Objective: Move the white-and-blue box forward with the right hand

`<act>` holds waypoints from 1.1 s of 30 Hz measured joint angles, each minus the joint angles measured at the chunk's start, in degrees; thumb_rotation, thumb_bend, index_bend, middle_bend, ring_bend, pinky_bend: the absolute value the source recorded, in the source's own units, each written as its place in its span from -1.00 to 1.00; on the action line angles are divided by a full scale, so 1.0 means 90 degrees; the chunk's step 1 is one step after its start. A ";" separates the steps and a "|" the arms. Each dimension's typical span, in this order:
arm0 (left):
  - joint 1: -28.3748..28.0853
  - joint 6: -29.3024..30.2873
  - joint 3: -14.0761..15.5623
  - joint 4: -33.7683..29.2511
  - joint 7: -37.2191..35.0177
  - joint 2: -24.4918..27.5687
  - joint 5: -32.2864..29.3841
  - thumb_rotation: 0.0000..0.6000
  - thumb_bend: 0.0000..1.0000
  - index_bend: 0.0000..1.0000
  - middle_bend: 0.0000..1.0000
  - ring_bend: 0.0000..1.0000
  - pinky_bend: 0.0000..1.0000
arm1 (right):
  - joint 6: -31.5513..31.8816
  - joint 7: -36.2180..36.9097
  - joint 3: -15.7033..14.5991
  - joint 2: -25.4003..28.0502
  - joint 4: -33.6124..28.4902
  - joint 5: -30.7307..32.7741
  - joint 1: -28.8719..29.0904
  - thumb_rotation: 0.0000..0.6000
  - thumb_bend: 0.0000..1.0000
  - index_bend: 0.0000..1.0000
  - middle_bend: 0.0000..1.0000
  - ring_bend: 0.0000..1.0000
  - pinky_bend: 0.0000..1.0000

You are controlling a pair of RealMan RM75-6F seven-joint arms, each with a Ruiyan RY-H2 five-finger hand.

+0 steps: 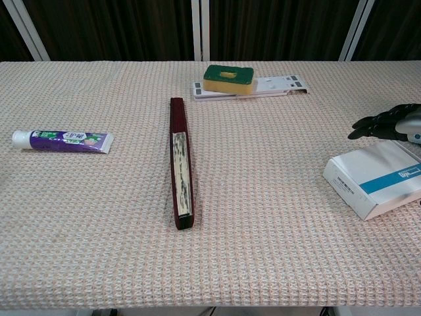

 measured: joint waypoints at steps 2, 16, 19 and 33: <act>-0.0003 0.0006 -0.0018 0.0004 0.0000 -0.0011 -0.0013 -0.16 -1.00 -0.61 -0.66 -0.84 -0.73 | 0.0010 0.0031 -0.0011 -0.0011 0.0020 -0.0017 0.0017 1.00 -0.93 -1.00 -1.00 -1.00 -1.00; 0.0020 0.0037 -0.0018 0.0044 -0.0037 -0.0016 -0.0019 -0.10 -1.00 -0.61 -0.66 -0.84 -0.73 | -0.0074 0.0111 -0.0104 -0.0189 0.0190 0.0006 0.0194 1.00 -0.93 -1.00 -1.00 -1.00 -1.00; 0.0032 0.0054 -0.0013 0.0071 -0.0063 -0.0024 -0.0009 -0.10 -1.00 -0.61 -0.66 -0.84 -0.73 | -0.0154 0.0091 -0.0119 -0.0234 0.0231 0.0044 0.0263 1.00 -0.93 -1.00 -1.00 -1.00 -1.00; 0.0030 0.0008 -0.0015 0.0157 -0.0153 -0.0034 -0.0063 -0.11 -1.00 -0.61 -0.62 -0.84 -0.73 | -0.0071 0.0979 -0.0088 -0.0831 0.1038 -0.0586 0.0384 1.00 -0.54 0.19 0.29 0.07 -0.13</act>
